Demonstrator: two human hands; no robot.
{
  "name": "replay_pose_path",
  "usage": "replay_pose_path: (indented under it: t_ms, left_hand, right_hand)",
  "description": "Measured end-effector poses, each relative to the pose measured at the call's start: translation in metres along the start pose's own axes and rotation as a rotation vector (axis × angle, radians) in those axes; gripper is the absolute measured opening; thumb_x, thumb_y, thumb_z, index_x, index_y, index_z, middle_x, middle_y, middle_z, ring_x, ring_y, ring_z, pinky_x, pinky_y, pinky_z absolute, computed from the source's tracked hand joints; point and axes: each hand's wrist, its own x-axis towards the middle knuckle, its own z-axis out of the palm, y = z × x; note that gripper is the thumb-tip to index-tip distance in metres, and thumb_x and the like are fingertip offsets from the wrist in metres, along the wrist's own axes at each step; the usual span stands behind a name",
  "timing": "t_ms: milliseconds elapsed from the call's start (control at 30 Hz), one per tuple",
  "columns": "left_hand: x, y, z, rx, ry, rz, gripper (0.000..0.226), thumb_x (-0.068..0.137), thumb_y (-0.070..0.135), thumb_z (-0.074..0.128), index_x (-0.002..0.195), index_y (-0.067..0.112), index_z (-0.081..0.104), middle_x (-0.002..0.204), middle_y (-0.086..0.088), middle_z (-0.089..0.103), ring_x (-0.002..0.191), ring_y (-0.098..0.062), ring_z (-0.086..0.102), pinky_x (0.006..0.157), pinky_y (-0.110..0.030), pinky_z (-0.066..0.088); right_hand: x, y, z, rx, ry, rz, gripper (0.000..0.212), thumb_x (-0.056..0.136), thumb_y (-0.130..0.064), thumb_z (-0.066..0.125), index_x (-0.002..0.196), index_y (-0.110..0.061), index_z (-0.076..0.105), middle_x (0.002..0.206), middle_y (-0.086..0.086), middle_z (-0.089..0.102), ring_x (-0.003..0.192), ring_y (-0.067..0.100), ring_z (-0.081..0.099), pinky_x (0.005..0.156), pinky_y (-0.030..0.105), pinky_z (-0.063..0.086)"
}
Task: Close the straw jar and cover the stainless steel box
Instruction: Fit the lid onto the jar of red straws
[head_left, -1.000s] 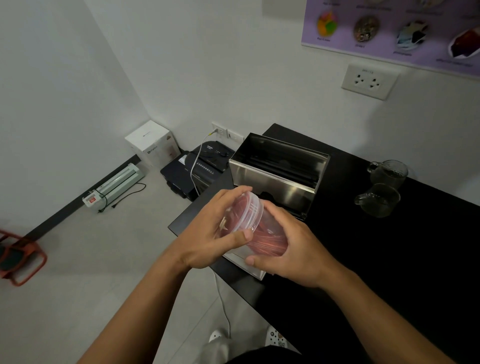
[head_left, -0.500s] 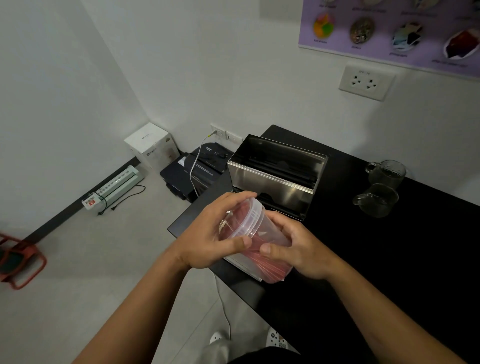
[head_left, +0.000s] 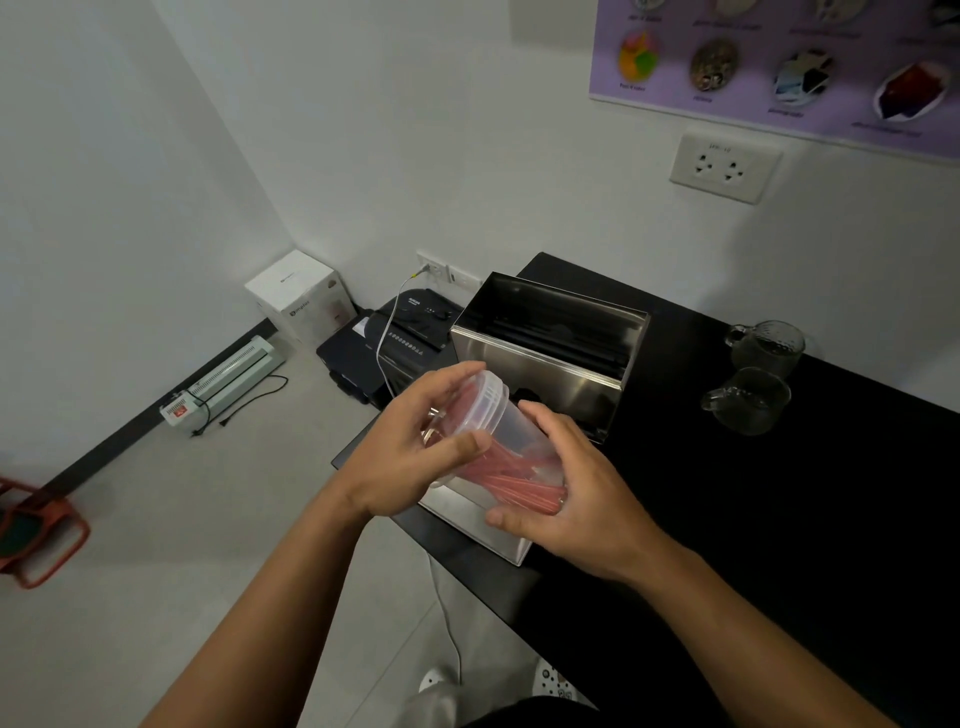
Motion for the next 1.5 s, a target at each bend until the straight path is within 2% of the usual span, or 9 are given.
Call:
replay_pose_path:
  t_ms: [67, 233, 433, 567, 767, 1000, 1167, 1300, 1500]
  left_hand:
    - [-0.001, 0.002, 0.001, -0.003, 0.010, 0.013, 0.085, 0.082, 0.053, 0.067, 0.157, 0.020, 0.045, 0.148, -0.008, 0.056, 0.137, -0.025, 0.056, 0.108, -0.056, 0.052]
    - [-0.003, 0.005, 0.000, 0.041, 0.011, 0.065, 0.082, 0.085, 0.048, 0.067, 0.157, 0.017, 0.044, 0.145, -0.010, 0.055, 0.134, -0.029, 0.056, 0.105, -0.060, 0.052]
    - [-0.003, 0.008, 0.002, 0.047, 0.002, 0.106, 0.081, 0.085, 0.050, 0.068, 0.156, 0.018, 0.044, 0.143, -0.010, 0.054, 0.131, -0.032, 0.056, 0.100, -0.063, 0.054]
    - [-0.004, 0.009, 0.003, 0.026, 0.006, 0.134, 0.089, 0.088, 0.070, 0.066, 0.156, 0.018, 0.044, 0.141, -0.013, 0.054, 0.127, -0.033, 0.057, 0.099, -0.059, 0.054]
    - [-0.001, 0.004, 0.002, -0.058, 0.079, 0.092, 0.079, 0.083, 0.046, 0.073, 0.153, 0.018, 0.049, 0.146, -0.012, 0.055, 0.134, -0.034, 0.056, 0.103, -0.064, 0.053]
    - [0.005, 0.012, 0.012, -0.113, 0.214, 0.086, 0.066, 0.079, 0.046, 0.076, 0.140, 0.025, 0.062, 0.131, 0.004, 0.071, 0.123, -0.017, 0.068, 0.101, -0.040, 0.058]
    - [0.008, 0.017, 0.018, -0.137, 0.232, 0.085, 0.059, 0.081, 0.046, 0.076, 0.137, 0.030, 0.065, 0.129, 0.005, 0.071, 0.121, -0.019, 0.068, 0.094, -0.033, 0.059]
    - [0.007, 0.014, 0.019, -0.113, 0.203, 0.091, 0.062, 0.085, 0.046, 0.072, 0.142, 0.023, 0.062, 0.135, -0.005, 0.067, 0.126, -0.030, 0.064, 0.100, -0.052, 0.058]
    - [0.005, 0.012, 0.020, -0.079, 0.163, 0.109, 0.067, 0.086, 0.048, 0.068, 0.144, 0.016, 0.059, 0.134, -0.011, 0.062, 0.124, -0.033, 0.062, 0.096, -0.061, 0.057]
  right_hand:
    - [0.000, -0.002, -0.002, 0.056, 0.040, -0.008, 0.099, 0.069, -0.068, 0.088, 0.146, -0.066, 0.027, 0.140, -0.032, 0.045, 0.126, -0.007, 0.056, 0.087, 0.007, 0.051]
    - [0.003, -0.003, -0.006, 0.190, 0.007, 0.033, 0.096, 0.066, -0.056, 0.095, 0.146, -0.051, 0.042, 0.139, -0.013, 0.060, 0.121, 0.012, 0.068, 0.093, 0.038, 0.062]
    - [0.002, -0.005, -0.012, 0.299, -0.039, 0.046, 0.090, 0.069, -0.041, 0.097, 0.145, -0.046, 0.048, 0.134, -0.014, 0.066, 0.120, 0.017, 0.070, 0.094, 0.042, 0.062]
    - [0.003, -0.003, -0.012, 0.379, -0.052, 0.056, 0.083, 0.076, -0.029, 0.095, 0.146, -0.038, 0.050, 0.133, -0.006, 0.068, 0.119, 0.022, 0.072, 0.097, 0.046, 0.061]
    - [0.004, -0.007, -0.009, 0.214, -0.072, 0.003, 0.081, 0.086, -0.045, 0.084, 0.153, -0.046, 0.040, 0.142, -0.016, 0.060, 0.125, 0.008, 0.066, 0.099, 0.033, 0.059]
    - [0.007, -0.013, -0.003, -0.115, 0.022, -0.077, 0.113, 0.074, -0.077, 0.077, 0.160, -0.054, 0.008, 0.153, -0.046, 0.019, 0.137, -0.011, 0.041, 0.097, 0.006, 0.042]
    - [0.014, -0.018, -0.001, -0.168, 0.100, -0.069, 0.119, 0.069, -0.077, 0.079, 0.161, -0.045, 0.012, 0.158, -0.024, 0.034, 0.135, -0.005, 0.044, 0.102, 0.019, 0.045]
    - [0.014, -0.018, -0.001, -0.149, 0.128, -0.077, 0.113, 0.070, -0.072, 0.083, 0.161, -0.045, 0.021, 0.150, -0.022, 0.047, 0.133, 0.004, 0.053, 0.101, 0.035, 0.056]
    - [0.010, -0.016, -0.001, 0.042, 0.105, -0.056, 0.095, 0.064, -0.066, 0.091, 0.140, -0.064, 0.035, 0.129, -0.028, 0.062, 0.111, 0.000, 0.069, 0.083, 0.023, 0.062]
